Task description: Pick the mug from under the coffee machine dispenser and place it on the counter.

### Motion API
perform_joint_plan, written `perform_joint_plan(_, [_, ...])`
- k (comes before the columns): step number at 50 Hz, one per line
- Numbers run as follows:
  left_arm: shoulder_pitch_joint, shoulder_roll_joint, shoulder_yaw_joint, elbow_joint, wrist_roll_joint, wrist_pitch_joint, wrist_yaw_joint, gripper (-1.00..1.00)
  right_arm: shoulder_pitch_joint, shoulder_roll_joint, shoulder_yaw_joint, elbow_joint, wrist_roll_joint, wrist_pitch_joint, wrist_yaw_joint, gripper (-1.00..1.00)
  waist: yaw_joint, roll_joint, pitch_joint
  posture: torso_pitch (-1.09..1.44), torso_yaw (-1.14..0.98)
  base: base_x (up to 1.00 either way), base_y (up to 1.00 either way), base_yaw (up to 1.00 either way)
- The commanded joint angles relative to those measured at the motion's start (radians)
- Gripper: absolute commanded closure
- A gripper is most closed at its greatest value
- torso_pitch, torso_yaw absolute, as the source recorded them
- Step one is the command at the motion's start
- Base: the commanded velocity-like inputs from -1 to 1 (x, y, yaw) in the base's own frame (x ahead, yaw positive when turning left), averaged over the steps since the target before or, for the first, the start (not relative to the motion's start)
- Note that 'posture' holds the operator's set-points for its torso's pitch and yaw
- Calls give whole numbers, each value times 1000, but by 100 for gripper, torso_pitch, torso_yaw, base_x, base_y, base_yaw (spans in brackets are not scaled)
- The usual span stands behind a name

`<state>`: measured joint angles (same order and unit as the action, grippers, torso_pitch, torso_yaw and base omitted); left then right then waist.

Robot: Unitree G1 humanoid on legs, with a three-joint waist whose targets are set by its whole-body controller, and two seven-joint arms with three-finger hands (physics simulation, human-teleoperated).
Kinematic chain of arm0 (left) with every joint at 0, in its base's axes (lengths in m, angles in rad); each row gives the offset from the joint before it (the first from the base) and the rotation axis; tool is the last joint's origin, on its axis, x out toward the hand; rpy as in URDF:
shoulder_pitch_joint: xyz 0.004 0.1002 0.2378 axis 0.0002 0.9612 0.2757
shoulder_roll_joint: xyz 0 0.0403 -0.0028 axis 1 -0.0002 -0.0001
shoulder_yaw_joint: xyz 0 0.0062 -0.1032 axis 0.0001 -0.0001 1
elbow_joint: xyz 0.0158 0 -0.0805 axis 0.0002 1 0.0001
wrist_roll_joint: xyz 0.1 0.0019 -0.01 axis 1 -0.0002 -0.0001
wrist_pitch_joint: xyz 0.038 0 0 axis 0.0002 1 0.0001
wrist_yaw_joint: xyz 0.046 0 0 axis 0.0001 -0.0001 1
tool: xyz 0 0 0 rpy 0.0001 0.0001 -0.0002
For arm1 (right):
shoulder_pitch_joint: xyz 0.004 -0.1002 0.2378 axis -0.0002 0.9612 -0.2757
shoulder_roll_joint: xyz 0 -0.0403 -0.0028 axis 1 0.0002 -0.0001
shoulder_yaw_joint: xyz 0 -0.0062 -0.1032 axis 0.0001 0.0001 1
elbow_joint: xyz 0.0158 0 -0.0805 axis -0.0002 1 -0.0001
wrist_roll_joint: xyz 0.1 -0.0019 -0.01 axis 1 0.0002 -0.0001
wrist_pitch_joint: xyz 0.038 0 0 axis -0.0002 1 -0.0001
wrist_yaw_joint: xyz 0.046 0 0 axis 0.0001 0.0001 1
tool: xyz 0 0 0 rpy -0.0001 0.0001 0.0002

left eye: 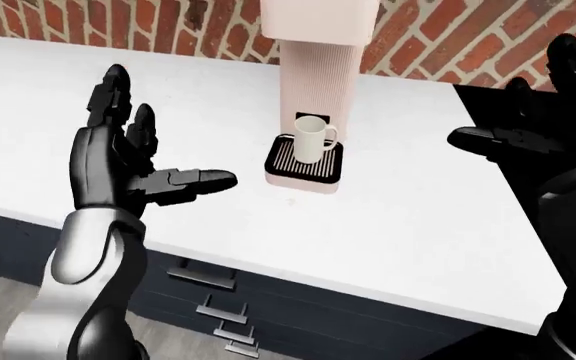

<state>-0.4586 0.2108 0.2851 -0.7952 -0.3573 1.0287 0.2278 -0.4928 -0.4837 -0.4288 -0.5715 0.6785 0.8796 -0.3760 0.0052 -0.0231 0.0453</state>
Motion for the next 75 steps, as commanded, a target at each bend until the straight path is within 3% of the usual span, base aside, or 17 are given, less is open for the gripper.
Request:
perform_joint_plan(1, [-28, 3, -9, -29, -28, -17, 41, -100, -29, -22, -15, -22, -4, -33, -4, -100, 0, -2, -24, 0, 0, 0, 0, 0])
perform_joint_plan(4, [-24, -13, -53, -18, -25, -17, 77, -100, -17, -20, -14, -30, 1, -32, 0, -100, 1, -6, -23, 0, 0, 0, 0, 0])
perform_joint_plan(7, [-81, -29, -63, -25, -35, 43, 138, -100, -20, -22, -14, -26, 0, -28, -2, -100, 3, -9, -24, 0, 0, 0, 0, 0])
perform_joint_plan(12, [-128, -70, -145, -56, 19, 102, 222, -100, -19, -21, -15, -22, -6, -28, 3, -100, 2, -13, -21, 0, 0, 0, 0, 0])
perform_joint_plan(20, [-122, -152, -284, 4, 204, 82, 285, -100, -17, -19, -15, -22, -6, -28, 8, -100, 5, -16, -21, 0, 0, 0, 0, 0])
perform_joint_plan(24, [-99, -230, -340, 81, 310, 26, 296, -100, -15, -19, -16, -24, -7, -29, 10, -100, 7, -22, -21, 0, 0, 0, 0, 0])
perform_joint_plan(30, [-102, -339, -349, 159, 340, 0, 300, -100, -11, -17, -15, -23, -12, -33, 16, -100, 7, -30, -24, 0, 0, 0, 0, 0])
perform_joint_plan(34, [-100, -365, -374, 212, 361, -48, 322, -100, -6, -13, -13, -21, -19, -39, 21, -100, 8, -35, -25, 0, 0, 0, 0, 0])
perform_joint_plan(43, [-154, -412, -406, 288, 392, -58, 355, -100, -6, -10, -15, -24, -21, -36, 23, -100, 8, -41, -27, 0, 0, 0, 0, 0])
perform_joint_plan(52, [-213, -459, -402, 376, 405, -97, 403, -100, -1, -7, -16, -24, -23, -40, 27, -100, 8, -46, -29, 0, 0, 0, 0, 0])
perform_joint_plan(66, [-235, -519, -430, 467, 367, -170, 489, -100, 4, -8, -23, -28, -16, -37, 25, -100, 9, -53, -31, 0, 0, 0, 0, 0])
perform_joint_plan(75, [-240, -538, -442, 547, 371, -238, 496, -100, 13, -5, -24, -34, -13, -38, 24, -100, 10, -56, -31, 0, 0, 0, 0, 0])
